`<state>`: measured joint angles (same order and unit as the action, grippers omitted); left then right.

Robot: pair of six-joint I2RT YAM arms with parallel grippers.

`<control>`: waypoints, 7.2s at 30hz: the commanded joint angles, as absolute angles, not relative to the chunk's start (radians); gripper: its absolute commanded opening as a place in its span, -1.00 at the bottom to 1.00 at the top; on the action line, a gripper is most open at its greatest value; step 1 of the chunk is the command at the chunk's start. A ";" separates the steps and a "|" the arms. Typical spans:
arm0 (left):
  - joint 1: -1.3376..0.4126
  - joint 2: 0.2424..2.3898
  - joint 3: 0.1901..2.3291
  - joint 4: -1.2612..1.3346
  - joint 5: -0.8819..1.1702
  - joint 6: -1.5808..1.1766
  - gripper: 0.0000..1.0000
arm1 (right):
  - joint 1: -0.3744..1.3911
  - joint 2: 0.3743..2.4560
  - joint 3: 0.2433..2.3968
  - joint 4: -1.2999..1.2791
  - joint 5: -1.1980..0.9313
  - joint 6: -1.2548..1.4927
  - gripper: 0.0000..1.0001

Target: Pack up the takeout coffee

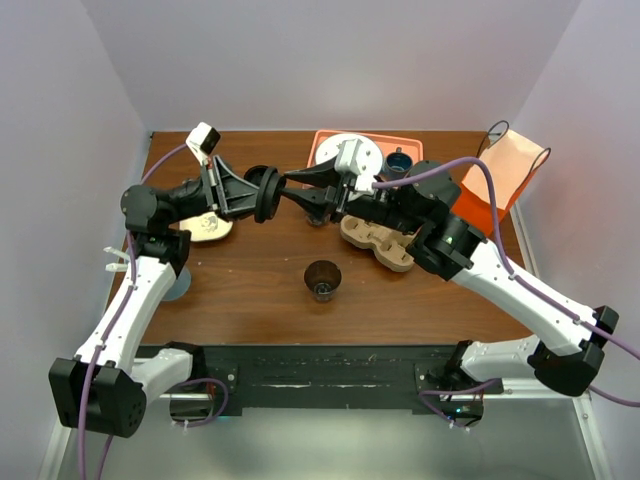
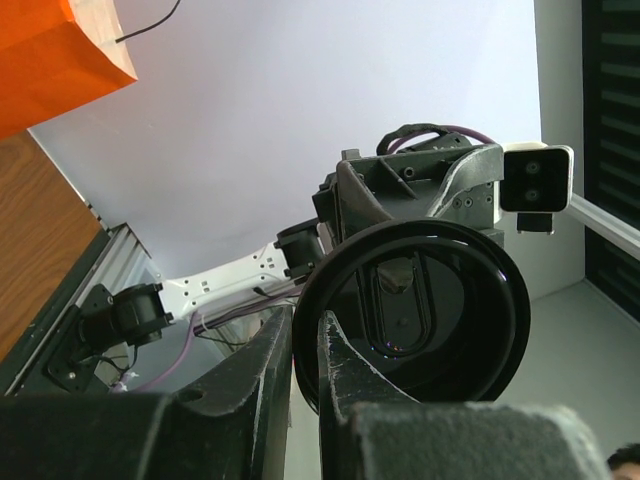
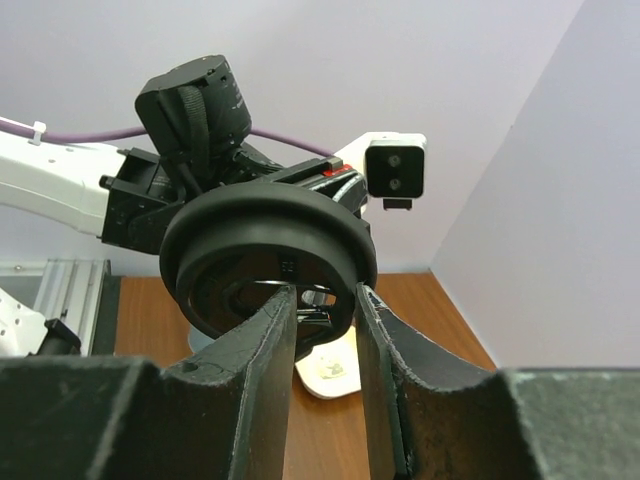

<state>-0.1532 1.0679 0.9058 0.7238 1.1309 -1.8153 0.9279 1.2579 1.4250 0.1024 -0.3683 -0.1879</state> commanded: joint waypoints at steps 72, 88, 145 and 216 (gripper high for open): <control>-0.207 1.109 0.991 -0.368 0.426 -0.563 0.90 | 0.920 1.722 1.830 -1.310 0.275 0.445 -1.00; -0.209 1.052 0.899 -0.419 0.416 -0.515 0.83 | 0.916 1.908 1.898 -1.325 0.202 0.443 -1.00; -0.209 1.002 0.904 -0.431 0.431 -0.546 0.76 | 0.911 1.980 1.871 -1.298 0.190 0.429 -0.57; -0.408 1.331 0.609 0.075 0.706 -0.640 0.11 | 0.612 1.715 1.267 -0.661 -0.563 0.241 0.33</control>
